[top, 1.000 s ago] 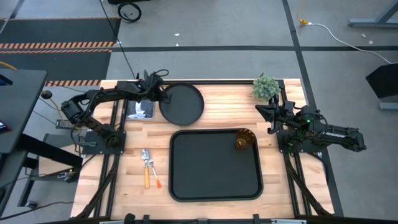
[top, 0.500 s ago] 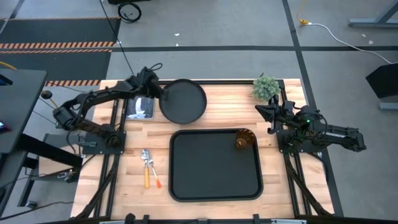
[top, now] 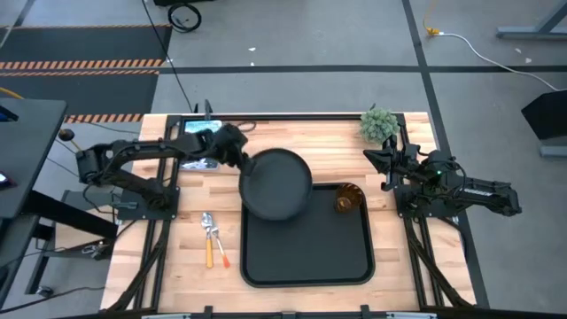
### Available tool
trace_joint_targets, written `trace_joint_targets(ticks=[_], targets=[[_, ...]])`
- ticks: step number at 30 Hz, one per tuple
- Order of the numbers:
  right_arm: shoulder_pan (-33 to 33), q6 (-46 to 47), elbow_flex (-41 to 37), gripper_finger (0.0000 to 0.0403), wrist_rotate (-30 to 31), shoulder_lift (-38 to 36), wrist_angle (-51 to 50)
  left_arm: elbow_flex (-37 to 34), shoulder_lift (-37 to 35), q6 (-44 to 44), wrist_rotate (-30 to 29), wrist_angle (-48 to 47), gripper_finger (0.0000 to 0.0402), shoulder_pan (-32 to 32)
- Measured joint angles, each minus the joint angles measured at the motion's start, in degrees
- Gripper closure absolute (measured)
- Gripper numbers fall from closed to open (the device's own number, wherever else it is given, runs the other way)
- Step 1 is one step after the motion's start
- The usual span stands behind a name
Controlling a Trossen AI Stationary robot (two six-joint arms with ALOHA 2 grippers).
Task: Pick and place plate/cup/fork/spoon on tray
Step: Put the plate on the serving tray
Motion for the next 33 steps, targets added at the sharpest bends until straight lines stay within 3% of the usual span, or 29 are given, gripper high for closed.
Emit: trace_joint_targets(ticks=[7, 14, 24, 33], targets=[[0.0, -0.7, 0.0, 0.0385, 0.0, 0.0, 0.9, 2.5, 1.6, -6.6, -6.3, -0.4, 0.0388, -11.0], [0.0, -0.7, 0.0, 0.0385, 0.0, 0.0, 1.1, 13.3, 9.9, -7.3, -12.1, -9.7, 0.0388, -19.0], [0.0, -1.1, 0.0, 0.0384, -0.4, 0.0, 0.8, 26.4, 24.3, -5.3, -12.1, -15.5, 0.0388, -23.0], [0.0, -1.1, 0.0, 0.0384, -1.1, 0.0, 0.9, 30.5, 31.2, -4.9, -12.0, -15.2, 0.0388, -23.3]])
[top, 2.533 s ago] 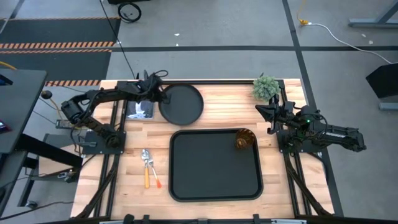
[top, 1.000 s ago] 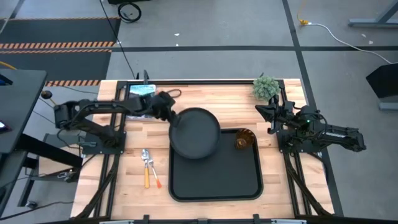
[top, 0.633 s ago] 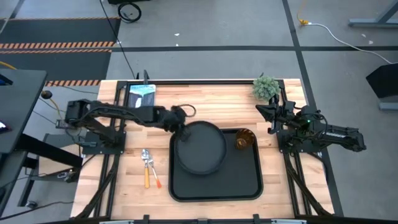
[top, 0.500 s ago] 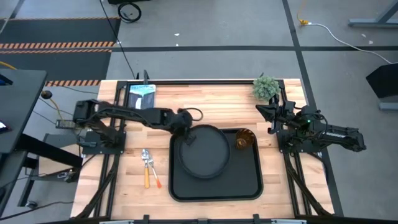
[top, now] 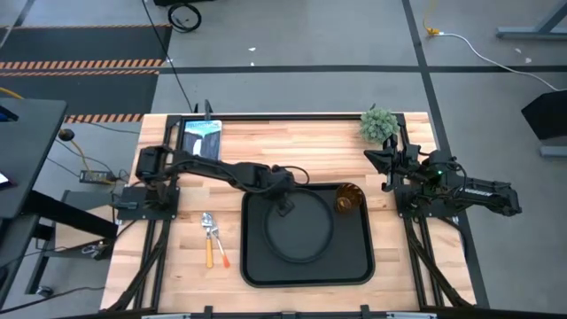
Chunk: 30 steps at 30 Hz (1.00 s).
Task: Pick and place plate/cup/fork/spoon on tray
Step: Put the plate on the serving tray
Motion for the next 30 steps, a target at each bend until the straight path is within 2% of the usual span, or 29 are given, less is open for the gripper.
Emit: trace_joint_targets(ticks=[12, 30], targets=[[0.0, 0.4, 0.0, 0.0385, 0.0, 0.0, 0.0, 0.3, 0.9, 0.8, -0.2, 2.8, 0.0375, 0.0], [0.0, 0.5, 0.0, 0.0385, 0.0, 0.0, 0.2, 0.3, 1.0, 0.6, 0.9, 4.5, 0.0378, -1.3]])
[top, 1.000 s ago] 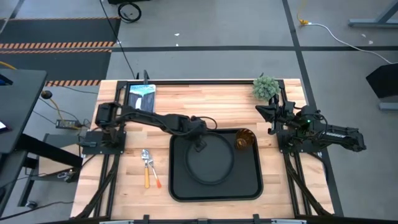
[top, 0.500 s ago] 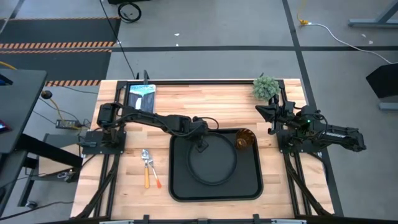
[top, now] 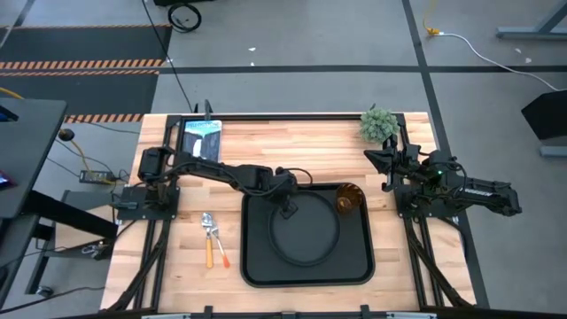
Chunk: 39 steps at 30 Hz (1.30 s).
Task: Pick and place plate/cup/fork/spoon on tray
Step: Put the plate on the serving tray
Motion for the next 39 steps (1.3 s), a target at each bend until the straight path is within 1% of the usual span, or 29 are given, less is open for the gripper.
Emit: trace_joint_targets(ticks=[5, 11, 20, 27, 29, 36, 39], targets=[[0.0, 0.0, 0.0, 0.0384, 0.0, 0.0, 0.4, 0.0, 0.0, -1.0, 0.3, 0.8, 0.0383, -1.0], [0.0, 0.0, 0.0, 0.0384, 0.0, 0.0, 0.7, -0.1, 0.1, -1.5, 0.2, 3.9, 0.0379, -2.2], [0.0, 0.2, 0.0, 0.0385, -0.3, 0.0, 0.6, -0.1, 1.0, -2.6, -2.2, 8.2, 0.0379, -3.9], [0.0, 0.2, 0.0, 0.0384, -0.4, 0.0, 0.6, -0.1, 5.0, -2.7, 0.0, 12.8, 0.038, -4.2], [0.0, 0.2, 0.0, 0.0385, -0.5, 0.0, 0.7, -0.1, 5.3, -2.6, 0.0, 14.4, 0.0379, -4.2], [0.0, 0.2, 0.0, 0.0385, -0.5, 0.0, 0.6, -0.1, 5.4, -2.1, -0.2, 14.8, 0.038, -4.1], [0.0, 0.2, 0.0, 0.0385, -0.5, 0.0, 0.6, -0.1, 5.4, -2.0, -0.2, 15.3, 0.0372, -4.1]])
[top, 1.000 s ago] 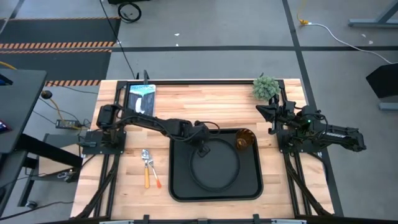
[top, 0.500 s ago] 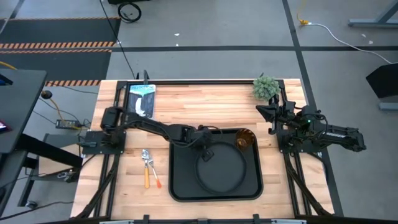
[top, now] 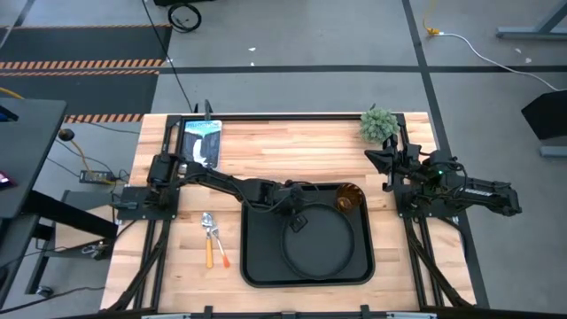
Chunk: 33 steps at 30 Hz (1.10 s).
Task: Pick and place plate/cup/fork/spoon on tray
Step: Put the plate on the serving tray
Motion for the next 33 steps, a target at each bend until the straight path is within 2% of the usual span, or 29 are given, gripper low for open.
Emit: trace_joint_targets(ticks=[9, 13, 17, 21, 24, 27, 33], targets=[[0.0, 0.0, 0.0, 0.0384, 0.0, 0.0, 0.0, 0.0, 0.0, 2.6, 0.0, 0.4, 0.0305, 0.1], [0.0, 0.0, 0.0, 0.0385, 0.0, 0.0, -0.1, 0.0, -1.1, 5.9, 0.0, -0.5, 0.0289, 0.1], [0.0, 0.0, 0.0, 0.0385, 0.0, 0.0, -0.2, 0.0, -4.7, 11.1, 0.0, -6.9, 0.0286, 0.1], [0.0, 0.0, 0.0, 0.0384, -1.4, 0.0, -0.5, 0.1, -8.1, 19.8, 0.0, -17.0, 0.029, -0.1], [0.0, 2.7, 0.0, 0.0385, -2.4, 0.0, -1.9, 0.1, -8.1, 23.2, 3.5, -22.3, 0.0296, -0.7], [0.0, 5.3, 0.0, 0.0385, -2.9, 0.0, -3.6, 0.1, -6.4, 25.6, 5.9, -22.1, 0.0302, -1.8], [0.0, 6.2, 0.0, 0.0385, -3.8, 0.3, -3.6, 0.0, -3.8, 28.5, 6.1, -19.7, 0.0305, -3.6]])
